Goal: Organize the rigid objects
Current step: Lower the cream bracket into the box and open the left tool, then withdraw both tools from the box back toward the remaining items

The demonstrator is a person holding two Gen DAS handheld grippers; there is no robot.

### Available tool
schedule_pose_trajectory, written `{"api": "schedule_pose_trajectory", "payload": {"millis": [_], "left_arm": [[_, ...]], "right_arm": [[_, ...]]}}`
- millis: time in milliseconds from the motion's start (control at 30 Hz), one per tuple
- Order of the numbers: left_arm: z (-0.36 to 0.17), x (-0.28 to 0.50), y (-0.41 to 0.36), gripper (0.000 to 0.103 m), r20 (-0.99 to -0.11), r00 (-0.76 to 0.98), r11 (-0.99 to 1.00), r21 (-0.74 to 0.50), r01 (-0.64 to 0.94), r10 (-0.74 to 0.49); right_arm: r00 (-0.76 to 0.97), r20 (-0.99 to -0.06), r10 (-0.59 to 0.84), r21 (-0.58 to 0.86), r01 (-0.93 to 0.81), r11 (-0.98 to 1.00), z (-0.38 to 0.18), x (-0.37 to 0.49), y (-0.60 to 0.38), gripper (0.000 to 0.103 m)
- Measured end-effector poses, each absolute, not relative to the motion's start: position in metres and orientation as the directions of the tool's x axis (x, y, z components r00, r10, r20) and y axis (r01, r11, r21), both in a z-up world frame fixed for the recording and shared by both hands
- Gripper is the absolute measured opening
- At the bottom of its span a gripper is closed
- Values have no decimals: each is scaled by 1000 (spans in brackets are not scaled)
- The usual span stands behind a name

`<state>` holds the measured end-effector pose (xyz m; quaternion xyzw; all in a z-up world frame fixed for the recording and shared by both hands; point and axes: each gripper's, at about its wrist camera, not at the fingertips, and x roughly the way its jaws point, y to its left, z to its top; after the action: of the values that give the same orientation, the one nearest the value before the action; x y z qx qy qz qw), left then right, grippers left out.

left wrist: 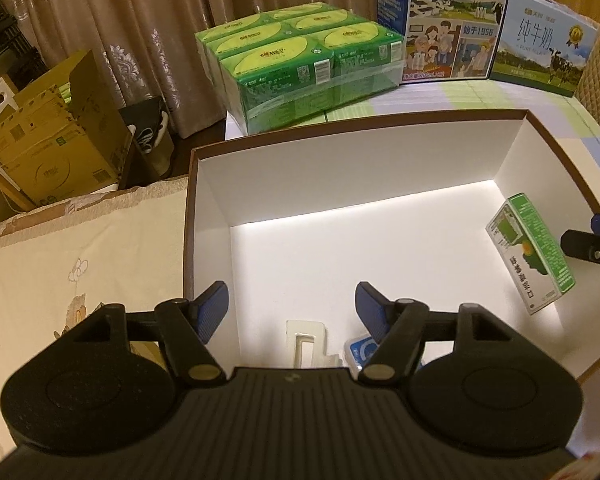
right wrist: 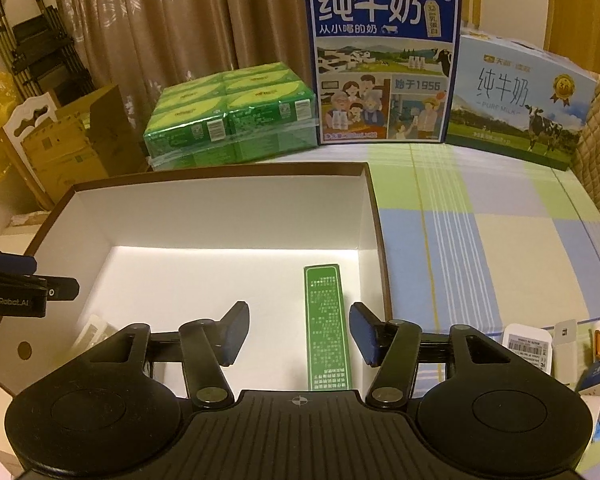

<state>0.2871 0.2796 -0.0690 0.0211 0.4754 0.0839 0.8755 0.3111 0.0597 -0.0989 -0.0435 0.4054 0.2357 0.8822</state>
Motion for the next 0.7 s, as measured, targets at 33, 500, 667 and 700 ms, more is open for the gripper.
{"api": "schedule_pose_trajectory", "payload": {"millis": [33, 500, 667, 700], "left_arm": [[-67, 285, 278, 66, -828, 536, 985, 114, -130, 166], [-19, 231, 224, 66, -768, 632, 993, 52, -104, 106], [-11, 215, 190, 66, -752, 657, 997, 7, -72, 52], [-10, 212, 183, 66, -751, 660, 998, -4, -63, 39]], "right_arm": [[561, -734, 383, 117, -452, 884, -98, 310, 59, 53], [576, -655, 490, 223, -472, 853, -60, 278, 7, 53], [574, -644, 505, 250, -467, 848, -49, 266, -22, 53], [573, -643, 508, 253, -467, 847, -48, 264, -28, 53]]}}
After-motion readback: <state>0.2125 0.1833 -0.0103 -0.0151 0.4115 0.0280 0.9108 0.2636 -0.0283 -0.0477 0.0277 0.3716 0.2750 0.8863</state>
